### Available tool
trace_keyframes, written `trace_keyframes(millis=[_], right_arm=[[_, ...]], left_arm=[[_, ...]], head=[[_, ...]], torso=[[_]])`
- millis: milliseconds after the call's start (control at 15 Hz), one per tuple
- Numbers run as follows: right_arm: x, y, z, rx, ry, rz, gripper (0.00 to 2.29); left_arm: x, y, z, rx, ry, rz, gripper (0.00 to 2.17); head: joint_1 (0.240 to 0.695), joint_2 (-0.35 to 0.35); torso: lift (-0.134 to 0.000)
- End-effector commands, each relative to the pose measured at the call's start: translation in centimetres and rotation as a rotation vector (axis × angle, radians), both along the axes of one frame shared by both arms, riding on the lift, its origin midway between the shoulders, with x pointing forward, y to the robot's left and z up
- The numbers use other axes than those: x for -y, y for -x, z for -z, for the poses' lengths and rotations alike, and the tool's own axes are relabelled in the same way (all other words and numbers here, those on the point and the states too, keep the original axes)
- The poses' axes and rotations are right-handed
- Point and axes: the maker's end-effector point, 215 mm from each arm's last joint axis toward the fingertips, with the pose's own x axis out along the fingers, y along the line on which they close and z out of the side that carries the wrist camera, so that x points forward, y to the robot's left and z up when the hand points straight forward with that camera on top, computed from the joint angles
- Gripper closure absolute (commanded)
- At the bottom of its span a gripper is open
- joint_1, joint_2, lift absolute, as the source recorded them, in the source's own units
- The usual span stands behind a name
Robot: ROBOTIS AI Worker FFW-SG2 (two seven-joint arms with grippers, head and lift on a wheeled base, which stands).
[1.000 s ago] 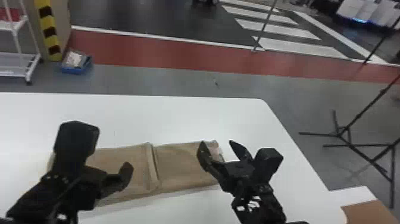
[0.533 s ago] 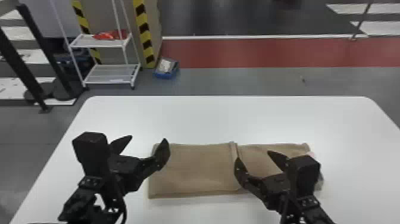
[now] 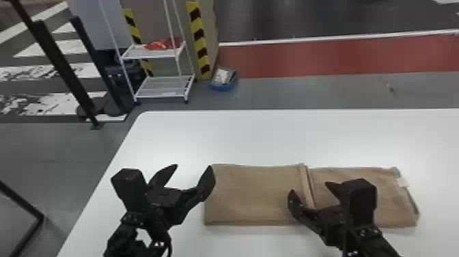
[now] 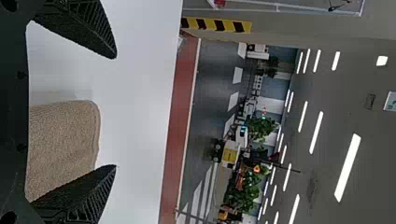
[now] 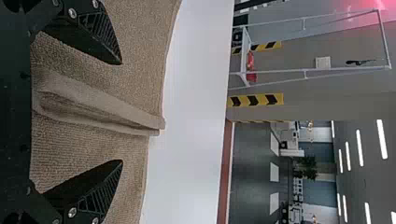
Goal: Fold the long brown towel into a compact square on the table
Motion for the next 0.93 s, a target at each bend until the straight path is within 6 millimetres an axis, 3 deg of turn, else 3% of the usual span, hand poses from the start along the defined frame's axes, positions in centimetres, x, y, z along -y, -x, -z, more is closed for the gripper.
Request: trace_keyframes(millis=[0, 333, 733, 867], right_arm=[[-0.7, -1.1, 1.3, -0.020, 0.025, -0.015, 0.15], [-2.5, -1.6, 1.7, -0.022, 0.054, -0.053, 0.32], [-2.1, -1.7, 1.7, -0.021, 0.058, -0.044, 0.56], [-2.0, -1.6, 1.6, -0.020, 0.057, -0.041, 0.75]], left_arm=[[-0.1, 0.0, 0.2, 0.003, 0.015, -0.004, 0.04], [-0.2, 0.0, 1.1, -0.005, 0.023, 0.000, 0.04], [-0.7, -0.2, 1.5, 0.004, 0.027, -0.007, 0.04], [-0.7, -0.2, 1.5, 0.005, 0.025, -0.007, 0.04]], head=[[0.695, 0.189], [0.695, 0.206], [0.695, 0.218], [0.695, 0.217]], torso=[[-0.124], [-0.124], [-0.124], [-0.124]])
